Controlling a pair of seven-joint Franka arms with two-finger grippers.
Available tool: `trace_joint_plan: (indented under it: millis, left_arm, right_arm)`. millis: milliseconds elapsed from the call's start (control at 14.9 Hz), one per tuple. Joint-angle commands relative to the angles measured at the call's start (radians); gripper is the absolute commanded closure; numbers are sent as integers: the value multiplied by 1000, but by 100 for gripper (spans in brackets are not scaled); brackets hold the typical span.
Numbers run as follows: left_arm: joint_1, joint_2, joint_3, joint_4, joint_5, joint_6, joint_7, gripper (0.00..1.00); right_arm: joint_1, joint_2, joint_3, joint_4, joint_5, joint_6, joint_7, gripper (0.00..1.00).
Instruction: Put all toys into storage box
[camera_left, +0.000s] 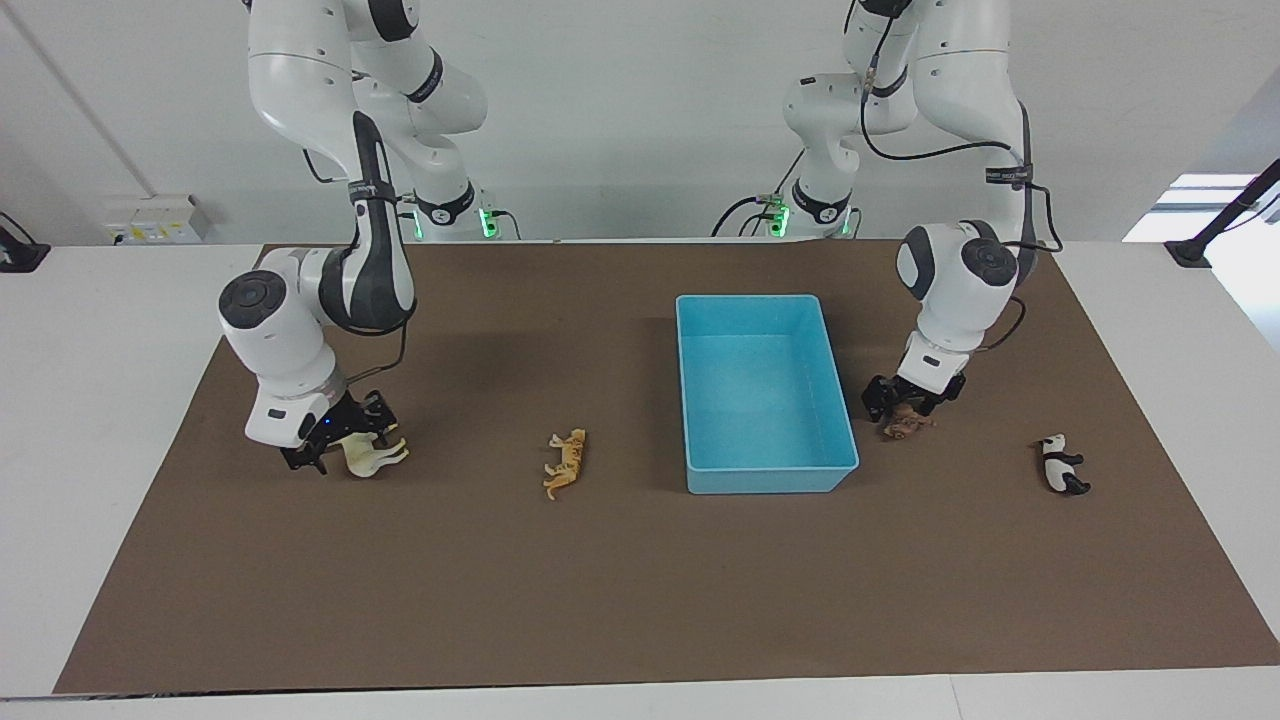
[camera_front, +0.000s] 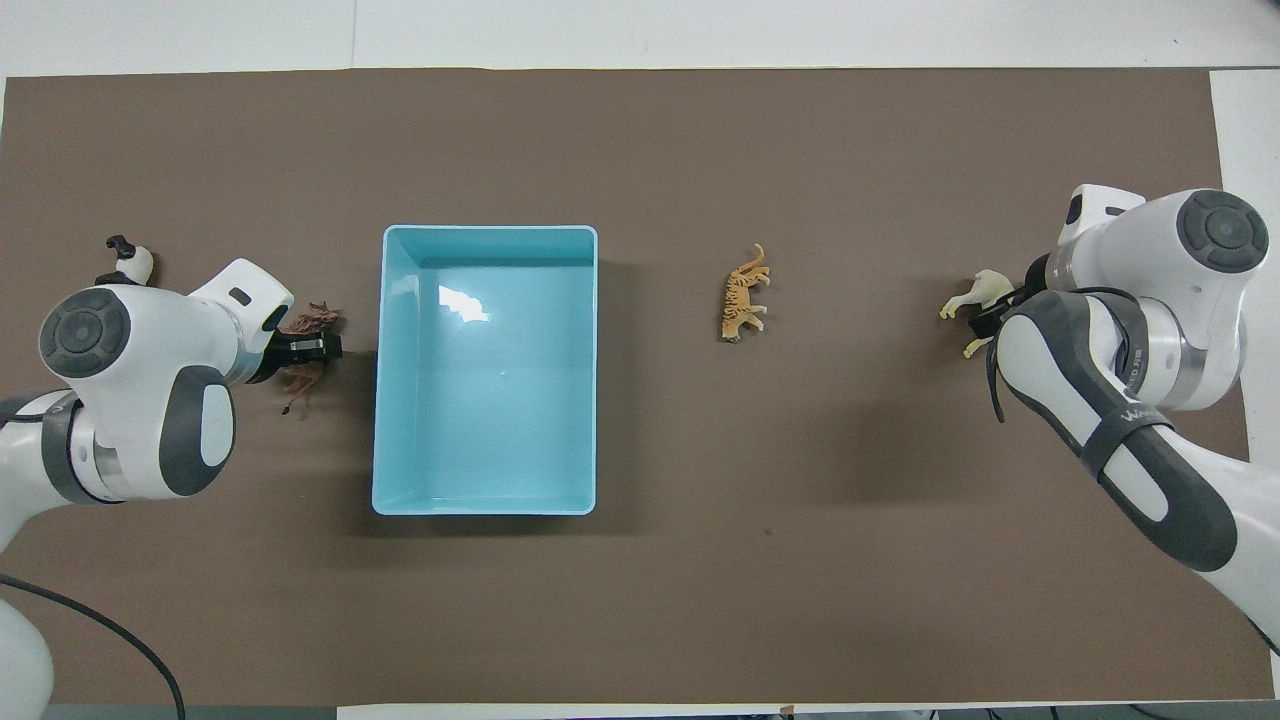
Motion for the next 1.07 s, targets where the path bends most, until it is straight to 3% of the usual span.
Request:
trace_joint_plan:
  millis: [0, 67, 134, 402, 537, 671, 939, 1006]
  left_arm:
    - [-3, 6, 5, 65, -30, -96, -28, 100]
    - [-3, 3, 5, 81, -48, -113, -33, 100]
    - [-3, -3, 5, 111, -76, -154, -36, 100]
    - [-6, 5, 2, 390, -92, -494, -147, 100]
    - [-28, 3, -21, 458, -151, -547, -285, 100]
    - [-87, -1, -27, 446, -173, -518, -412, 100]
    - [-266, -35, -25, 313, -174, -325, -623, 100]
    - [-279, -40, -25, 308, -174, -334, -632, 71]
  right_arm:
    - [-8, -14, 7, -44, 12, 53, -13, 24]
    - [-8, -14, 7, -44, 13, 53, -11, 57]
    - [-11, -14, 7, -40, 13, 51, -10, 97]
    - [-3, -18, 7, 9, 13, 22, 53, 100]
    - [12, -26, 11, 104, 41, -108, 143, 100]
    - [53, -26, 17, 211, 62, -241, 279, 100]
    - [165, -20, 17, 383, 78, -380, 577, 100]
    - [188, -14, 17, 411, 78, -393, 632, 100]
